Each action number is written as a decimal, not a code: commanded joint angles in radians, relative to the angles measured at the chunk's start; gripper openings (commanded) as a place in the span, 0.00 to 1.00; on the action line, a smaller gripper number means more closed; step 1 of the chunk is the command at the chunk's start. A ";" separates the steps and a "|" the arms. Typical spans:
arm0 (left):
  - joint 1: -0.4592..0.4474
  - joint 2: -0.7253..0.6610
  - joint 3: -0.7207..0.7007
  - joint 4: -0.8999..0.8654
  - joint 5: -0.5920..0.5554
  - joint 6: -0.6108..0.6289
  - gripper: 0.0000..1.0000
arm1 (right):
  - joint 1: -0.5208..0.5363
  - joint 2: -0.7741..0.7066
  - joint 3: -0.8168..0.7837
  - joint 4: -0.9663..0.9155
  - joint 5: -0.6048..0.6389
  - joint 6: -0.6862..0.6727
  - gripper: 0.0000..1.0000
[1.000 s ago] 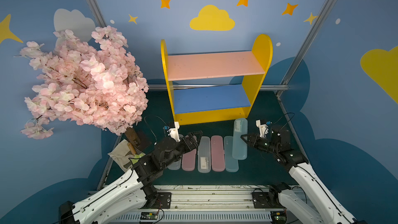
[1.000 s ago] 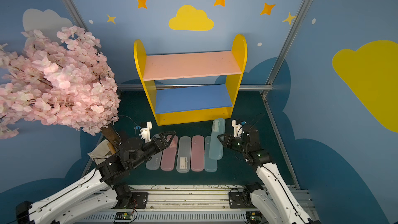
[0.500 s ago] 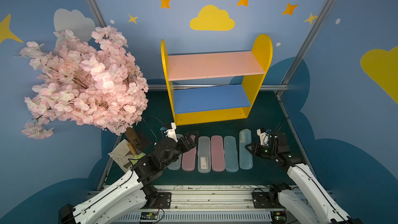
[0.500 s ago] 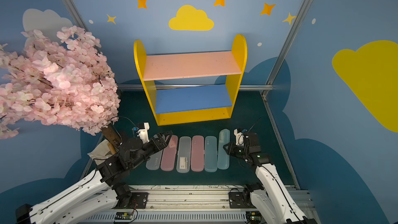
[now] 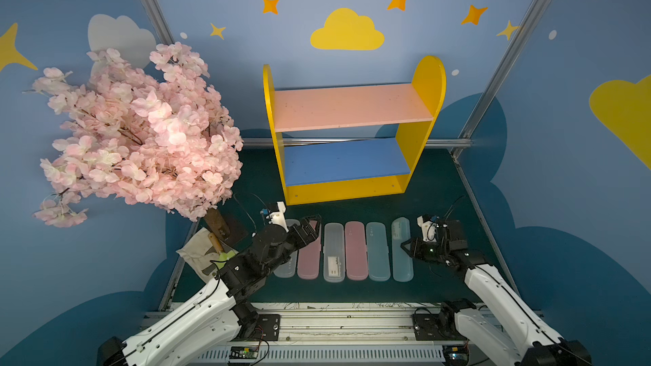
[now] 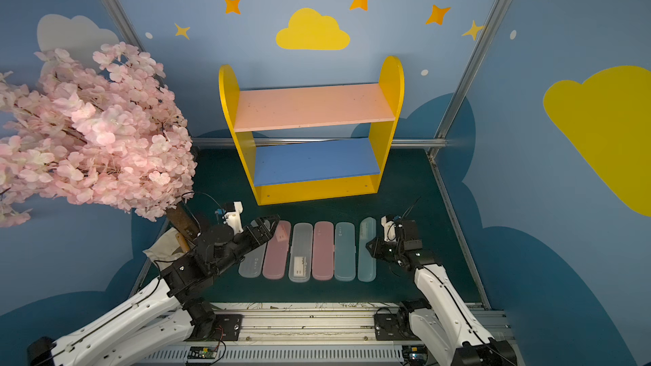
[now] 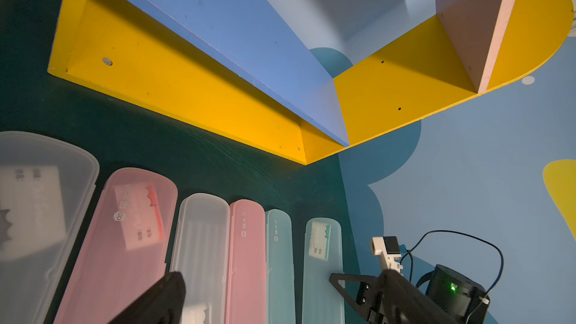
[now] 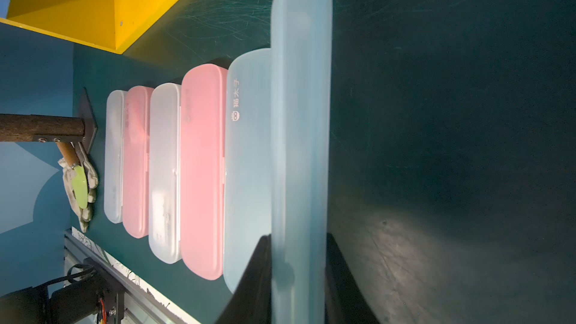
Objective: Remove the pencil cases from the shelf
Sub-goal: Place the pencil case at the center of the board.
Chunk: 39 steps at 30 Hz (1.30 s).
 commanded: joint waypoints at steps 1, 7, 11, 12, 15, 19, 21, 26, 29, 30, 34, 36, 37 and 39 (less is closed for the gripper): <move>0.010 -0.012 -0.014 0.017 0.018 -0.001 1.00 | -0.004 0.028 0.009 0.050 -0.012 -0.023 0.15; 0.019 -0.010 -0.017 0.020 0.024 -0.007 1.00 | -0.013 0.096 0.018 0.081 -0.039 -0.034 0.15; 0.024 -0.011 -0.022 0.019 0.024 -0.010 1.00 | -0.023 0.136 0.024 0.099 -0.060 -0.031 0.15; 0.025 -0.011 -0.022 0.017 0.025 -0.011 1.00 | -0.026 0.144 0.026 0.101 -0.065 -0.031 0.16; 0.028 -0.014 -0.022 0.013 0.023 -0.011 1.00 | -0.034 0.173 0.038 0.098 -0.076 -0.037 0.17; 0.030 -0.016 -0.024 0.013 0.022 -0.013 1.00 | -0.050 0.218 0.061 0.079 -0.106 -0.048 0.18; 0.032 -0.014 -0.025 0.014 0.022 -0.016 1.00 | -0.055 0.244 0.077 0.062 -0.123 -0.076 0.19; 0.033 -0.013 -0.026 0.013 0.025 -0.018 1.00 | -0.072 0.304 0.118 0.012 -0.154 -0.131 0.29; 0.034 -0.014 -0.026 0.013 0.025 -0.021 1.00 | -0.078 0.322 0.126 0.003 -0.153 -0.130 0.33; 0.034 -0.012 -0.025 0.013 0.025 -0.021 1.00 | -0.079 0.325 0.127 0.000 -0.152 -0.129 0.34; 0.037 -0.011 -0.025 0.014 0.025 -0.021 1.00 | -0.082 0.329 0.133 -0.016 -0.144 -0.124 0.39; 0.038 -0.009 -0.025 0.016 0.025 -0.021 1.00 | -0.083 0.328 0.135 -0.028 -0.127 -0.118 0.45; 0.040 -0.007 -0.025 0.016 0.025 -0.020 1.00 | -0.084 0.330 0.140 -0.041 -0.109 -0.112 0.49; 0.040 -0.005 -0.025 0.017 0.025 -0.019 1.00 | -0.086 0.338 0.149 -0.058 -0.090 -0.107 0.55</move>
